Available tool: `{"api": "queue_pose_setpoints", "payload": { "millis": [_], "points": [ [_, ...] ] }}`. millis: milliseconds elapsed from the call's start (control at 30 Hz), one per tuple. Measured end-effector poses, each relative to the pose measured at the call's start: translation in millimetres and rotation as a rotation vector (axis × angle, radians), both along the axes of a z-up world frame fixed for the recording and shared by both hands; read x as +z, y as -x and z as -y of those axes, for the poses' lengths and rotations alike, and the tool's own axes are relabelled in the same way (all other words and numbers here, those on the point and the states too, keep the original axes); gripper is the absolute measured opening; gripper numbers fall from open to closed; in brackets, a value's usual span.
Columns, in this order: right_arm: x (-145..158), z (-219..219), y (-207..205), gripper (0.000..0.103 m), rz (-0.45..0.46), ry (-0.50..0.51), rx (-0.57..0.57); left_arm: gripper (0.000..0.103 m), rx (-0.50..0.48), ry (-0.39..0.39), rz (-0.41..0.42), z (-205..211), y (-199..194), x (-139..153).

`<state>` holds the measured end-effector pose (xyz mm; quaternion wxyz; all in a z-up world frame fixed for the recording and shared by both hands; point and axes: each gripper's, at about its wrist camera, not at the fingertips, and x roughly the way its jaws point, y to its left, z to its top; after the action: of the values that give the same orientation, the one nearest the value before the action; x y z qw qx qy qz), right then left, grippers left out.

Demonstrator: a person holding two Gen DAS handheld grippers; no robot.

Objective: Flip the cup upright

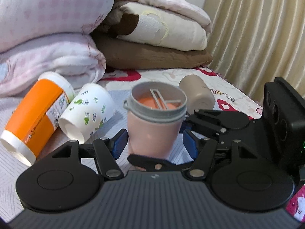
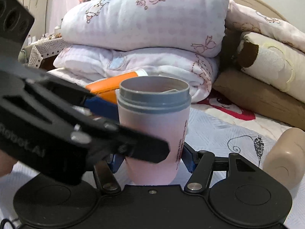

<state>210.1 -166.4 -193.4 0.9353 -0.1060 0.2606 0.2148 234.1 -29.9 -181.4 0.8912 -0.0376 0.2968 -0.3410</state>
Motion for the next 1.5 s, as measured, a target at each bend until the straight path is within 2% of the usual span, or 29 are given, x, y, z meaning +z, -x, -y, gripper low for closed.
{"api": "queue_pose_setpoints", "payload": {
  "millis": [267,533,733,933,1133,1267,1367,1500],
  "points": [
    [5,5,2,0.067,-0.044,0.018,0.001,0.062,-0.023,-0.005,0.003,7,2,0],
    [6,6,7,0.067,-0.035,0.018,-0.008,0.064,-0.01,-0.013,-0.015,6,0,1],
    [19,11,17,0.074,0.009,0.003,-0.048,0.067,0.011,0.017,-0.093,2,-1,7],
    [31,15,33,0.074,0.037,-0.023,-0.059,0.068,0.037,0.029,-0.149,-1,9,18],
    [45,17,58,0.074,0.011,-0.045,-0.085,0.068,0.102,0.008,-0.187,-13,33,43],
    [58,25,75,0.074,-0.031,-0.107,-0.159,0.068,0.157,-0.06,-0.192,-18,52,70],
    [78,31,95,0.074,-0.044,-0.152,-0.186,0.069,0.212,-0.059,-0.236,-29,67,89],
    [106,33,120,0.074,-0.056,-0.167,-0.204,0.073,0.263,-0.088,-0.208,-35,94,122]
  ]
}}
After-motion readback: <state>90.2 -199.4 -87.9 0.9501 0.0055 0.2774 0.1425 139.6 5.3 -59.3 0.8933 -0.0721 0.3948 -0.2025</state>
